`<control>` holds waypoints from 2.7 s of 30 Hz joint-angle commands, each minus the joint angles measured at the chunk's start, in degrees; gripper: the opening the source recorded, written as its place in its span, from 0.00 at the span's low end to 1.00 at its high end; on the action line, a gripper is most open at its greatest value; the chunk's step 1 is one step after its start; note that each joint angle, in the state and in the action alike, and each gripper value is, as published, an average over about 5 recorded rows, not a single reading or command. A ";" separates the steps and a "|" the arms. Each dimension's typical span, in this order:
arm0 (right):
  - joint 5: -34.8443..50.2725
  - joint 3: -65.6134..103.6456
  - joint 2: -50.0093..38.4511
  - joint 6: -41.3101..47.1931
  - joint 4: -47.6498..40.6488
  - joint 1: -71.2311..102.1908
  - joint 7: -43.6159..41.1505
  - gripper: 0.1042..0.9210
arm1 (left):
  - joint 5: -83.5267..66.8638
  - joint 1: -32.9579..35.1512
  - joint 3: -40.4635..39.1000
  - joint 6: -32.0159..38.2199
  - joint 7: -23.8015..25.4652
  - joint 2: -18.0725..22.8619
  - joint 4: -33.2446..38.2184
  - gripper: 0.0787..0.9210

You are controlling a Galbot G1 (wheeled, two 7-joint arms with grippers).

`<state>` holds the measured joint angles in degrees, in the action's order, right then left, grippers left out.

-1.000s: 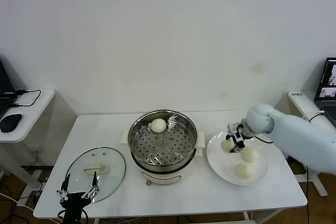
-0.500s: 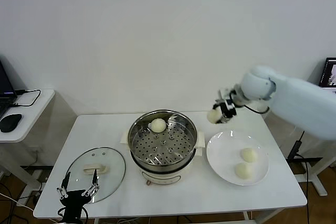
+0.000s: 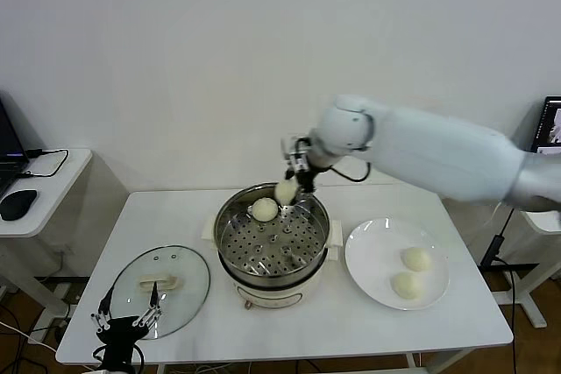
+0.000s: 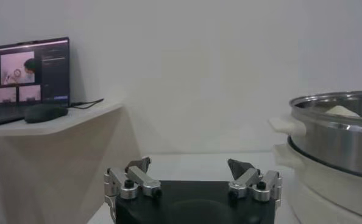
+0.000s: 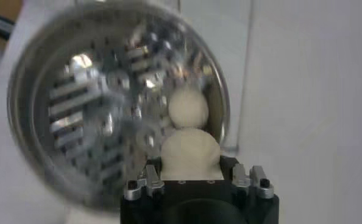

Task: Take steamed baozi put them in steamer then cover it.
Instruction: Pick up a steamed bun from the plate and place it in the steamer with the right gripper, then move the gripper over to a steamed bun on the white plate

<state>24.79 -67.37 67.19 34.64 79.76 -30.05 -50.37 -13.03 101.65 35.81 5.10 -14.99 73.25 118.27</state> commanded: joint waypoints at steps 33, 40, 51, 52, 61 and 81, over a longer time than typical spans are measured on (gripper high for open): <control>-4.37 0.36 1.40 -0.44 -2.22 -0.69 -7.59 0.87 | -0.32 -0.34 0.43 0.18 0.05 0.35 -0.83 0.88; -9.37 0.29 -16.87 -12.82 5.16 -5.20 -16.89 0.88 | -0.26 -0.39 0.15 0.18 0.07 0.07 -0.72 0.88; -21.17 3.87 -39.75 -20.00 13.81 4.69 -18.89 0.88 | 0.03 -0.06 -0.03 0.13 0.11 -0.50 -0.72 0.88; -22.31 4.61 -40.46 -20.11 13.97 6.40 -18.46 0.88 | 0.09 -0.01 -0.07 0.13 0.11 -0.46 -0.73 0.88; -29.85 13.02 -42.97 -20.06 13.98 22.03 -14.90 0.88 | 0.50 0.57 0.06 0.20 0.09 -0.07 -1.01 0.88; -37.15 22.95 -39.47 -20.11 8.35 40.06 -11.51 0.88 | 1.31 0.74 -0.29 0.24 0.11 0.67 -1.55 0.88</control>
<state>-8.82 -48.53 27.80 14.97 89.83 2.19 -62.57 -11.71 102.43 35.49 5.33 -14.89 74.00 116.77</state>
